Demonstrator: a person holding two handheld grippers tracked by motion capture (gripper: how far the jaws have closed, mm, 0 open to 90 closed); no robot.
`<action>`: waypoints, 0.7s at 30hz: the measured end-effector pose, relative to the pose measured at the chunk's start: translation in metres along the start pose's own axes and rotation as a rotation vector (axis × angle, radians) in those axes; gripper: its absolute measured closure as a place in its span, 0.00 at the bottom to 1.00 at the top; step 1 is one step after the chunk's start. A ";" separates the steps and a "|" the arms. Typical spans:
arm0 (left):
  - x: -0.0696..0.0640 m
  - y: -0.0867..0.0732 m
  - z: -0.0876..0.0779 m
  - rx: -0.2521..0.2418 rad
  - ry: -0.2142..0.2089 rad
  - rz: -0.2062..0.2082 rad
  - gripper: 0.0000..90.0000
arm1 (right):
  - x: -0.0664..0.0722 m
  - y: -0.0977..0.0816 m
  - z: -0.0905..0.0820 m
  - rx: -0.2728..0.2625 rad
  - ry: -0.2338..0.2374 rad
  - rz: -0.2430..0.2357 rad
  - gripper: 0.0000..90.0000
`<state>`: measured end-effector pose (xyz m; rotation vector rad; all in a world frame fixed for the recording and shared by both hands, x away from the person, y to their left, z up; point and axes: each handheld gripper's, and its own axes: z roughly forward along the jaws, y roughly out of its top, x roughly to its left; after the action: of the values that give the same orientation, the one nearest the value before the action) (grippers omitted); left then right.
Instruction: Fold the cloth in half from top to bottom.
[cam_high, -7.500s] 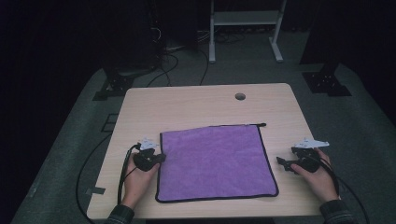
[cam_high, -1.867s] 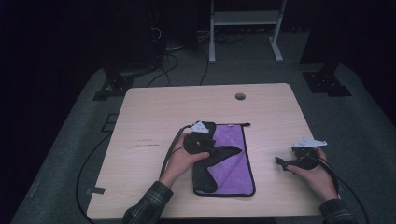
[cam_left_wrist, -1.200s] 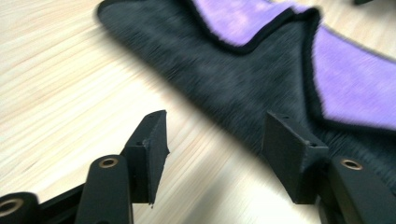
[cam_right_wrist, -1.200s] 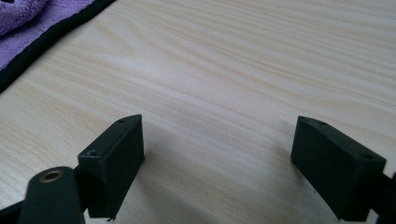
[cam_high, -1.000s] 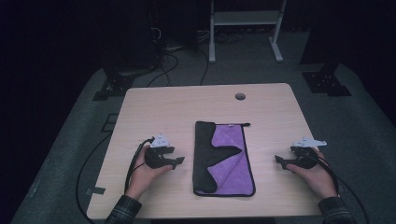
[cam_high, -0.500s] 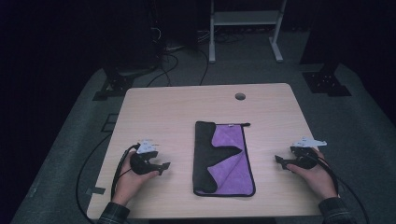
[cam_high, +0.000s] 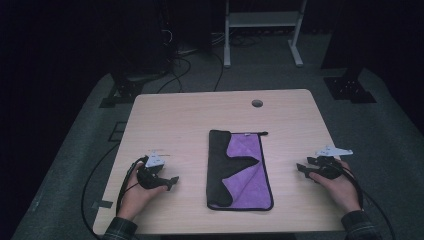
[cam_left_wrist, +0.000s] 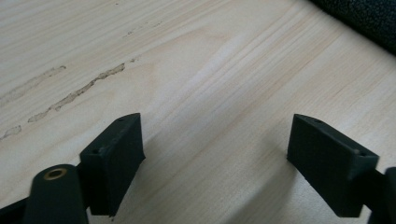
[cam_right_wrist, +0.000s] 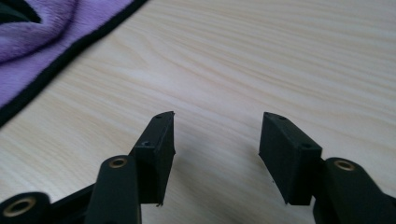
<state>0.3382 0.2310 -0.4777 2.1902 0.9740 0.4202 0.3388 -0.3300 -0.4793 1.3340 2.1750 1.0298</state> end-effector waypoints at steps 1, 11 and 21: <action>0.000 0.000 0.000 0.000 0.003 0.001 0.15 | 0.002 0.002 -0.001 -0.002 0.007 -0.006 0.50; 0.003 -0.004 0.004 -0.022 0.008 -0.005 0.02 | 0.014 0.019 -0.001 -0.051 0.073 -0.046 0.52; 0.004 -0.003 0.005 -0.010 0.001 0.006 0.00 | 0.026 0.034 0.005 -0.062 0.106 -0.081 0.52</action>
<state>0.3419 0.2331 -0.4834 2.1851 0.9642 0.4276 0.3498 -0.2954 -0.4555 1.1790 2.2340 1.1509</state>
